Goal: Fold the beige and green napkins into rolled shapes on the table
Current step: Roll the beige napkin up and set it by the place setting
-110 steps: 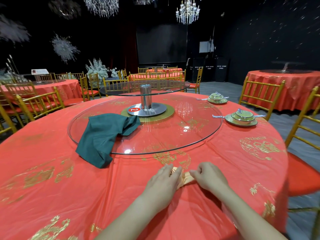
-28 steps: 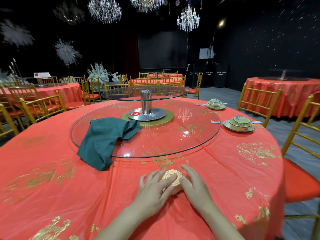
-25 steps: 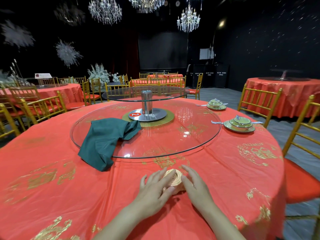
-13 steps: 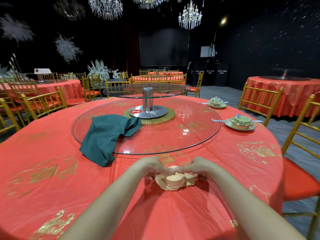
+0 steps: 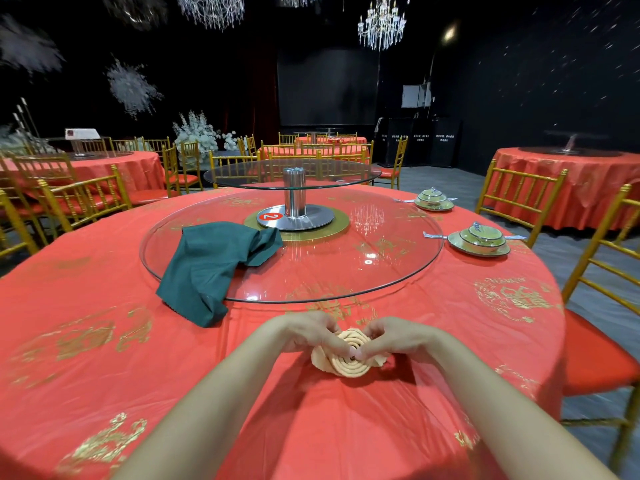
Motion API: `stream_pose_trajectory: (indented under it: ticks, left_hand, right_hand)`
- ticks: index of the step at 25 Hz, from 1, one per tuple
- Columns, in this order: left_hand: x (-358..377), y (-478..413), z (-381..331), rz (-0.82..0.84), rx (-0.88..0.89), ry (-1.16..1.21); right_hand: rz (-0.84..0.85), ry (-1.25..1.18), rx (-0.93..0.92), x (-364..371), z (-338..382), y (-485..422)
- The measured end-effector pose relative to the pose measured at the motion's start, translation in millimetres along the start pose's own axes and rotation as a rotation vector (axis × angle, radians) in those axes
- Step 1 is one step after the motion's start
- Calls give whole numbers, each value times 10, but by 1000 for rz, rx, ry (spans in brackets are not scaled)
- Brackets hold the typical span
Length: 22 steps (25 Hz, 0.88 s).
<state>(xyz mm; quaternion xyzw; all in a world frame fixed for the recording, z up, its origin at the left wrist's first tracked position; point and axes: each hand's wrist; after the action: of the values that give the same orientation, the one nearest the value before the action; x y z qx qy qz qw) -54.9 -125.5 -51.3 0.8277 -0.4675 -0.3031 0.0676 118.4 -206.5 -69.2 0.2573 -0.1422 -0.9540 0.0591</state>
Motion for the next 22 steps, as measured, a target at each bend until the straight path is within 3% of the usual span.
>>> stream_pose_trajectory:
  ticks: [3, 6, 9, 12, 17, 20, 22]
  left_hand:
    - [23, 45, 18, 11, 54, 143]
    - [-14, 30, 68, 106, 133, 335]
    - [-38, 39, 84, 141, 179, 373]
    - [-20, 43, 83, 131, 192, 418]
    - [99, -118, 32, 78, 191, 405]
    - [240, -238, -124, 51, 183, 400]
    - [356, -315, -265, 51, 203, 400]
  right_hand:
    - [-22, -143, -8, -38, -17, 31]
    - [-37, -436, -3, -68, -32, 28]
    - [7, -618, -44, -115, -86, 45]
    - [-32, -637, -70, -145, -97, 150]
    - [-438, -413, -124, -241, -101, 228]
    - [-519, -366, -149, -373, -104, 350]
    - [-524, -458, -143, -459, -157, 433]
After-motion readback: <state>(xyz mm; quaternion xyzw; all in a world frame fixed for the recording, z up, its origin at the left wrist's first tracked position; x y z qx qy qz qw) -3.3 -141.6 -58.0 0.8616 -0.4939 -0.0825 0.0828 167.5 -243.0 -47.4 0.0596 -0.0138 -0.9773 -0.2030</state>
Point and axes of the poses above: each hand's wrist, its own y-axis away from the middle knuckle, its own x-axis out of the palm, z = x × y, and after that the axes turned 3 degrees about -z, right-handed
